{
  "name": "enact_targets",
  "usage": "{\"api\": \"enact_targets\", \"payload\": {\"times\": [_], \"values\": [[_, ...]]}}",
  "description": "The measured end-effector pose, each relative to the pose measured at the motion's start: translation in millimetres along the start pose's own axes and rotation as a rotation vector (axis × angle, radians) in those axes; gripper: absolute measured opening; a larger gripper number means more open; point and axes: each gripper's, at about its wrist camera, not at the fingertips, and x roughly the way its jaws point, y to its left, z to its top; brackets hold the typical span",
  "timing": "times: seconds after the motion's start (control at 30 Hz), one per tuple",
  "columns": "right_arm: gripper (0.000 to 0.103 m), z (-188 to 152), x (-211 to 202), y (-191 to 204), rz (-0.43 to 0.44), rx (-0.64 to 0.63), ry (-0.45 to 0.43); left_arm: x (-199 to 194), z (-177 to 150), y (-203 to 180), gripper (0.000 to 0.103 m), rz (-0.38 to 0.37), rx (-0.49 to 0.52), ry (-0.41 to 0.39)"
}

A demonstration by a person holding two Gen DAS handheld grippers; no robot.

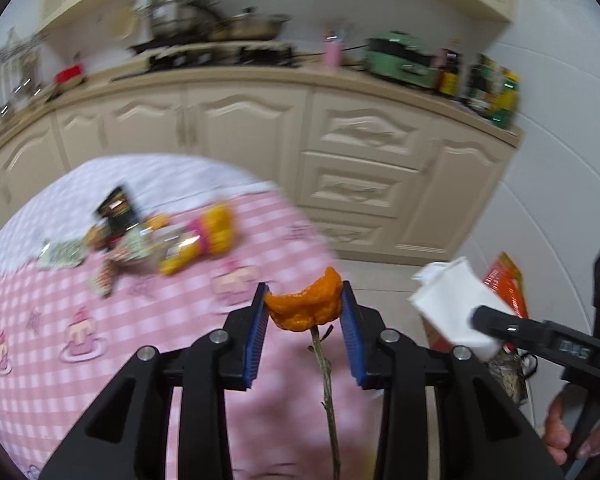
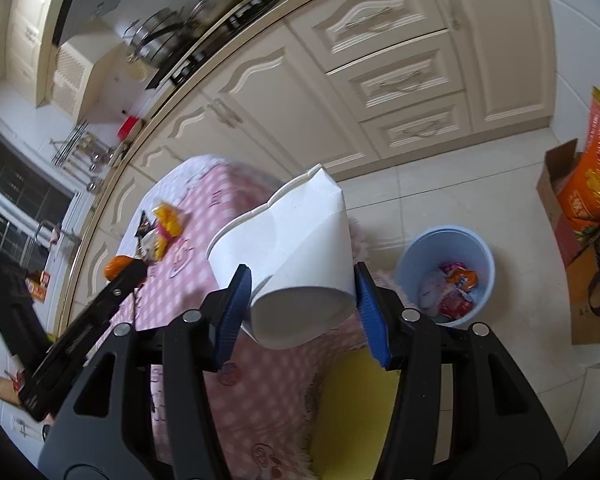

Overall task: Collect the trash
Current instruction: 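Carry flower and cup over the blue bin and open both grippers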

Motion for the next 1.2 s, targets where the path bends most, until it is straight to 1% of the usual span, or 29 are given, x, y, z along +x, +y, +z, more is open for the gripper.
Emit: {"api": "enact_targets", "payload": {"times": [0.03,0.17,0.27,0.47,0.67,0.73,0.77,0.8,0.83,0.87,0.9,0.93,0.97,1.03,1.1,1.2], "values": [[0.052,0.0,-4.4,-6.8,-0.005,0.009,-0.008,0.7,0.6,-15.4,0.034,-0.032,0.024,-0.001],[0.052,3.6,-22.3,-41.3,-0.045,0.061,-0.042,10.6,-0.9,-59.7,0.034,-0.110,0.076,0.017],[0.052,4.6,-34.7,-68.1,-0.081,0.105,-0.060,27.3,-5.2,-91.7,0.034,-0.163,0.102,0.068],[0.052,6.1,-55.1,-117.2,-0.146,0.169,-0.088,71.1,-13.6,-138.9,0.034,-0.184,0.113,0.160],[0.052,10.3,-55.5,-148.6,-0.196,0.204,-0.081,121.9,-18.7,-169.5,0.035,-0.167,0.105,0.218],[0.052,12.0,-52.5,-155.2,-0.203,0.209,-0.073,142.5,-21.4,-176.5,0.035,-0.150,0.116,0.252],[0.052,13.0,-50.7,-157.9,-0.207,0.209,-0.069,152.8,-22.8,-178.3,0.035,-0.132,0.125,0.261],[0.052,13.7,-48.5,-159.5,-0.213,0.209,-0.067,162.1,-23.6,-179.6,0.038,-0.121,0.140,0.262],[0.052,14.8,-46.0,-160.3,-0.216,0.208,-0.063,171.1,-24.1,-180.8,0.039,-0.122,0.161,0.267],[0.052,15.6,-43.1,-160.2,-0.217,0.208,-0.058,177.4,-24.9,-179.8,0.044,-0.115,0.178,0.284],[0.052,17.2,-39.5,-161.1,-0.213,0.208,-0.050,183.4,-24.8,-177.1,0.056,-0.092,0.185,0.304],[0.052,18.5,-34.3,-161.9,-0.209,0.209,-0.039,188.4,-25.3,-171.8,0.059,-0.057,0.169,0.317],[0.052,19.6,-29.9,-162.1,-0.207,0.209,-0.030,187.6,-25.4,-166.6,0.061,-0.053,0.149,0.314],[0.052,22.2,-22.5,-161.8,-0.204,0.207,-0.016,184.9,-23.4,-157.2,0.061,-0.078,0.109,0.312],[0.052,26.1,-14.8,-159.4,-0.197,0.196,-0.004,181.1,-19.3,-153.9,0.061,-0.058,0.102,0.315],[0.052,33.4,1.6,-150.6,-0.212,0.164,0.017,167.6,-15.0,-149.1,0.061,-0.021,0.107,0.295]]}}
